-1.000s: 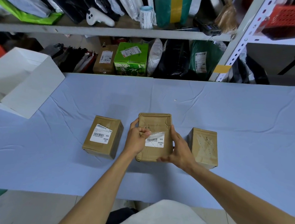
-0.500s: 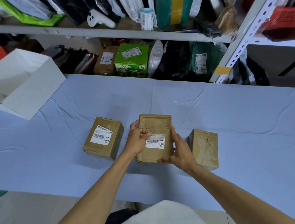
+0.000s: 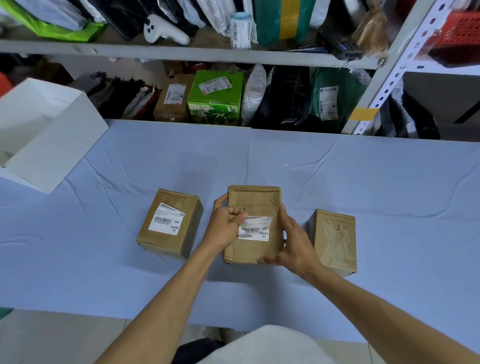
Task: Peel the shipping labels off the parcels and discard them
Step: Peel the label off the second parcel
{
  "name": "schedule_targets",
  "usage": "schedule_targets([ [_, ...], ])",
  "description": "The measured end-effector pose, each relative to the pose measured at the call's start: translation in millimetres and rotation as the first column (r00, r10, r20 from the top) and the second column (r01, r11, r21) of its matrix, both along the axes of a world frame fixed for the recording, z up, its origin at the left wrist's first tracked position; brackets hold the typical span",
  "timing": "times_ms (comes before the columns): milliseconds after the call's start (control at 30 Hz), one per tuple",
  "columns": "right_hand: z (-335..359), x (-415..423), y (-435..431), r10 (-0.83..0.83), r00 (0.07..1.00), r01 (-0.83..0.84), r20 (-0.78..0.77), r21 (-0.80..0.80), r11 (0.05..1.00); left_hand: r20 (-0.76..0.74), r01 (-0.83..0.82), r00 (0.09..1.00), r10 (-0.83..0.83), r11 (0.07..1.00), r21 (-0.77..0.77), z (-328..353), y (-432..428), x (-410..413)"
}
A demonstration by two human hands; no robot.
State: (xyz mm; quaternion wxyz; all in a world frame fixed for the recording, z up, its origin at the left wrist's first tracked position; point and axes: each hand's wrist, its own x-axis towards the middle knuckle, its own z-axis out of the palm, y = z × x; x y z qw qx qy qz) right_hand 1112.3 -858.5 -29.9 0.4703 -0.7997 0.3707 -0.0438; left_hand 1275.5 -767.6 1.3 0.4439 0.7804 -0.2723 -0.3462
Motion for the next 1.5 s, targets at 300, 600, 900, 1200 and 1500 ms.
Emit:
schedule_targets([
  [300, -0.2, 0.9, -0.4, 0.0, 1.0, 0.0, -0.001, 0.0, 1.0, -0.017, 0.006, 1.0, -0.006, 1.0, 0.002, -2.7, -0.7, 2.0],
  [600, 1.3, 0.4, 0.6, -0.004, 1.0, 0.004, -0.002, 0.001, 1.0, -0.053, 0.007, 0.999, -0.01, 0.999, -0.044, -3.5, -0.3, 1.1],
  [900, 4.5, 0.6, 1.2, 0.0, 1.0, 0.0, -0.011, -0.01, 1.0, -0.077, -0.006, 0.997, 0.002, 0.998, -0.062, -9.0, -1.8, 7.9],
  [1200, 5.8, 1.5, 1.0, -0.008, 1.0, 0.008, -0.026, 0.001, 1.0, -0.069, -0.002, 0.998, -0.002, 0.999, -0.051, -7.8, -2.8, 6.1],
  [1500, 10.0, 2.4, -0.3, 0.022, 0.999, -0.022, -0.033, 0.004, 1.0, -0.38, -0.257, 0.91, 0.165, 0.944, -0.206, 8.9, -1.7, 3.9],
])
